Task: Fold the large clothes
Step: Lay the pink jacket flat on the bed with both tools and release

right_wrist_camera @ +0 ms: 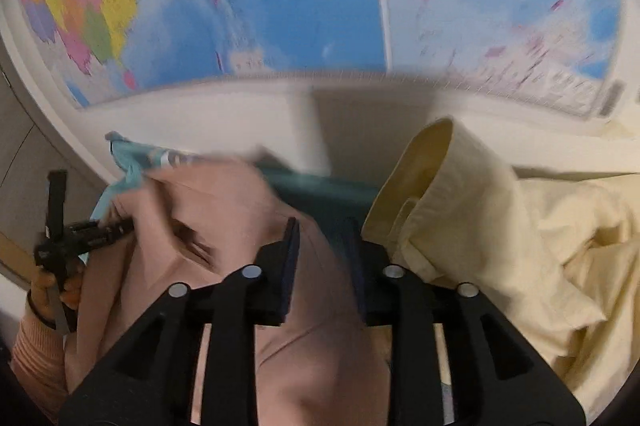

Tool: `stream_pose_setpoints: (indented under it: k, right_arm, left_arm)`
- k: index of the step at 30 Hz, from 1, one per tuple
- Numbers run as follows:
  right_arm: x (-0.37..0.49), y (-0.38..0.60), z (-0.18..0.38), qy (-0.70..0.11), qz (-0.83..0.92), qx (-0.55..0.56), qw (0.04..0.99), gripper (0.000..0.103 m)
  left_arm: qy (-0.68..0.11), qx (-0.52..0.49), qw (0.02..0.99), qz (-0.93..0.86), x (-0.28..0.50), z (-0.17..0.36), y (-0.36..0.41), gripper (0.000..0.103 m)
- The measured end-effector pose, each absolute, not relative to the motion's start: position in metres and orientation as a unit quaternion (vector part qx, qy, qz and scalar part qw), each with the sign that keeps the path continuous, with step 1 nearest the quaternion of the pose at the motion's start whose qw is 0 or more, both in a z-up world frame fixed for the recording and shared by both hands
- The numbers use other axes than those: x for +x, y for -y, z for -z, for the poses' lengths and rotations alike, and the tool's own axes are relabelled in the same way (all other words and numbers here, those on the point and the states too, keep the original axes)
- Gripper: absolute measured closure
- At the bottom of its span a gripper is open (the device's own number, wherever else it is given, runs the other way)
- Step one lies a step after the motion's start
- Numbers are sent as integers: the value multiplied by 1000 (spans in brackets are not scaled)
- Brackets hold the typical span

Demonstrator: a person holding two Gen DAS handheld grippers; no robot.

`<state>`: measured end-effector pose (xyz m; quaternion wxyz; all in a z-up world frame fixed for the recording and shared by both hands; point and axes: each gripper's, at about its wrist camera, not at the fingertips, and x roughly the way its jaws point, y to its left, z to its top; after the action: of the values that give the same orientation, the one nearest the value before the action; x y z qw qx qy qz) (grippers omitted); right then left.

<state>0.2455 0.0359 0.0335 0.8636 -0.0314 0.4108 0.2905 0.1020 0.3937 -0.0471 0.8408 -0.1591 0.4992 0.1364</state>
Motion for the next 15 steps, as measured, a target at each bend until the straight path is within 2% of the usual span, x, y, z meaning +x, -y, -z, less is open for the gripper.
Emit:
stream_pose_setpoints:
  k: [1,2,3,4,5,6,13,15]
  right_arm:
    - [236,-25,-44,-395,-303,-13,867,54]
    - [224,-15,-53,-383,-312,-7,870,46]
    - [214,-6,-59,-372,-314,-10,873,45]
    - [194,7,-66,-359,-313,-25,879,38]
    - [174,21,-67,-353,-313,-41,881,30]
    - [160,33,-64,-354,-313,-49,880,27]
    - [67,116,44,-488,-301,-15,819,27]
    - [51,128,71,-515,-300,6,803,34]
  left_arm:
    - [-494,-162,844,-134,98,47,-395,57]
    - [-487,-163,848,-129,91,44,-397,50]
    - [-480,-160,853,-126,83,40,-397,48]
    - [-464,-151,865,-120,72,32,-396,47]
    - [-452,-141,873,-117,63,27,-395,43]
    - [-440,-130,881,-115,53,20,-393,37]
    - [-394,-57,916,-54,-14,-14,-357,32]
    - [-389,-44,919,-40,-28,-16,-345,32]
